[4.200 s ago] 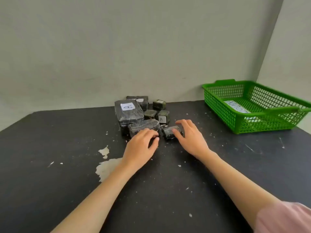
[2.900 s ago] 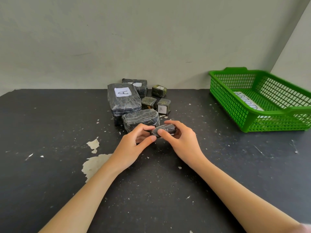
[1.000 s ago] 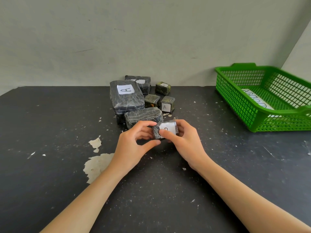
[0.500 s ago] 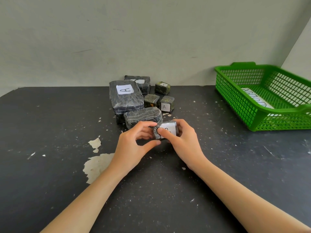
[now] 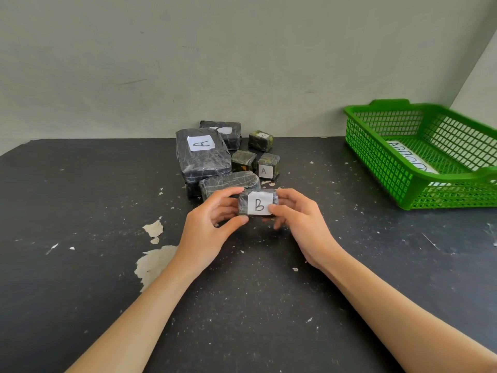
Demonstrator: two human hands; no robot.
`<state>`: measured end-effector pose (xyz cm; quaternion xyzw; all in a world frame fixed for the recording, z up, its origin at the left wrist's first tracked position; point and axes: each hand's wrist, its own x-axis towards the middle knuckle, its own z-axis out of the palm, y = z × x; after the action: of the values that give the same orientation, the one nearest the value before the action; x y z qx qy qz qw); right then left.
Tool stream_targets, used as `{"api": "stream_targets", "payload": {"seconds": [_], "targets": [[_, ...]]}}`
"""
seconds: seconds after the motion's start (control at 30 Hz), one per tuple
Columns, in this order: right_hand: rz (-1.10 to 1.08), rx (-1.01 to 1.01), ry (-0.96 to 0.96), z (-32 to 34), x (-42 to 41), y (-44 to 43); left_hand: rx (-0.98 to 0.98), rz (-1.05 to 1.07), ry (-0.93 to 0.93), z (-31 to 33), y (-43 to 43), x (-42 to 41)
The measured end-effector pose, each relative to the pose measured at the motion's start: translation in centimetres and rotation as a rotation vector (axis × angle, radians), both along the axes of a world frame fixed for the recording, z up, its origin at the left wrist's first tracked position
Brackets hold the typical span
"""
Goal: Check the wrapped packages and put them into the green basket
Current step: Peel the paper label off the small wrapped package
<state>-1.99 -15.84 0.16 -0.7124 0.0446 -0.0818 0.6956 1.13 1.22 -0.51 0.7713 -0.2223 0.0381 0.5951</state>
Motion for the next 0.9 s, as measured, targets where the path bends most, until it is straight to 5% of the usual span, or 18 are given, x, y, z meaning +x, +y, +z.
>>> {"api": "stream_targets", "payload": {"seconds": [0.9], "targets": [[0.0,-0.128,-0.067,-0.27,-0.04,0.49,0.025,0.064,0.03,0.24,-0.47,-0.17]]}}
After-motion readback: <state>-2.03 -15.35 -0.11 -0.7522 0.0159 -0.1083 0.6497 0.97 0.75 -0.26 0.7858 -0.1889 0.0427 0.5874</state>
